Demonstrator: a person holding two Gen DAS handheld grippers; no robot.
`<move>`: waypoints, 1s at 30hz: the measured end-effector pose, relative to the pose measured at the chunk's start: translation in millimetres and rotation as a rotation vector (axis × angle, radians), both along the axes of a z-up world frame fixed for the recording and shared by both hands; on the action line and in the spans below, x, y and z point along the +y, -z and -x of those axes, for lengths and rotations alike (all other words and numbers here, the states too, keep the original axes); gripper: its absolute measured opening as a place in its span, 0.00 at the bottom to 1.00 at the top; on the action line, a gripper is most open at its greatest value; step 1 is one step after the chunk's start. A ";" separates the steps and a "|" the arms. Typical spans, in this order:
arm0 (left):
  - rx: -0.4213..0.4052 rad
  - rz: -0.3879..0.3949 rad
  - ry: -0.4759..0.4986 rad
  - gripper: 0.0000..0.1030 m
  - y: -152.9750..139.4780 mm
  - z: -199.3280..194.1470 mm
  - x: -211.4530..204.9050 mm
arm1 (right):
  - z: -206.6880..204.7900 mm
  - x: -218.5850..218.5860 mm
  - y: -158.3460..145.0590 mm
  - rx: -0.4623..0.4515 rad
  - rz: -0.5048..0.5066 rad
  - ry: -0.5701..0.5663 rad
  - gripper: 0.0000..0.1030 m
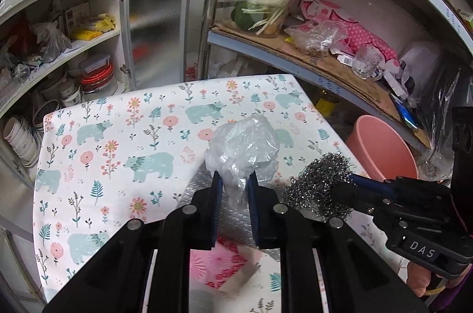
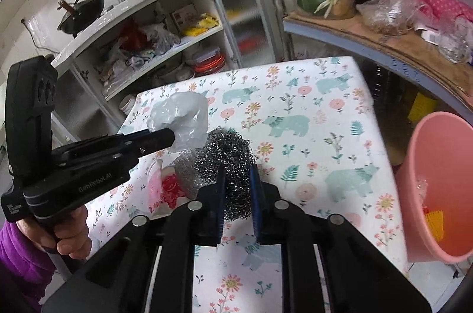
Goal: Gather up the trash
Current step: 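Grasp the clear plastic bag with the left tool while the right tool grasps the steel wool, then carry the plastic bag and steel wool over the pink bucket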
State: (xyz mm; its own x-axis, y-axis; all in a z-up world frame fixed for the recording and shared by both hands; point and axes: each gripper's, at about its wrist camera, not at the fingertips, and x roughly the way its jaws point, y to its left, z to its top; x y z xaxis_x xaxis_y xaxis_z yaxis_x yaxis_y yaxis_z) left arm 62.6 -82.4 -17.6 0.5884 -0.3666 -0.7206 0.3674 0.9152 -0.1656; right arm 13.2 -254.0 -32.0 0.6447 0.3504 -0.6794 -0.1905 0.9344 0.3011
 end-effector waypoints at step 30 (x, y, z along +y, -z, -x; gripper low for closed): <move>-0.055 -0.043 0.270 0.15 -13.4 11.6 -178.9 | 55.0 -152.5 -10.1 -0.063 -0.064 0.396 0.15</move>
State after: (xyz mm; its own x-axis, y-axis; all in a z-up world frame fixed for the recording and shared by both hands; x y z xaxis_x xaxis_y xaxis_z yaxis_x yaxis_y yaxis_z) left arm 51.0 -261.3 -4.2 0.5120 -0.4853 -0.7088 0.6067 0.7884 -0.1015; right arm -41.8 -406.5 -21.9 0.7783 0.1071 -0.6187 0.1600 0.9190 0.3603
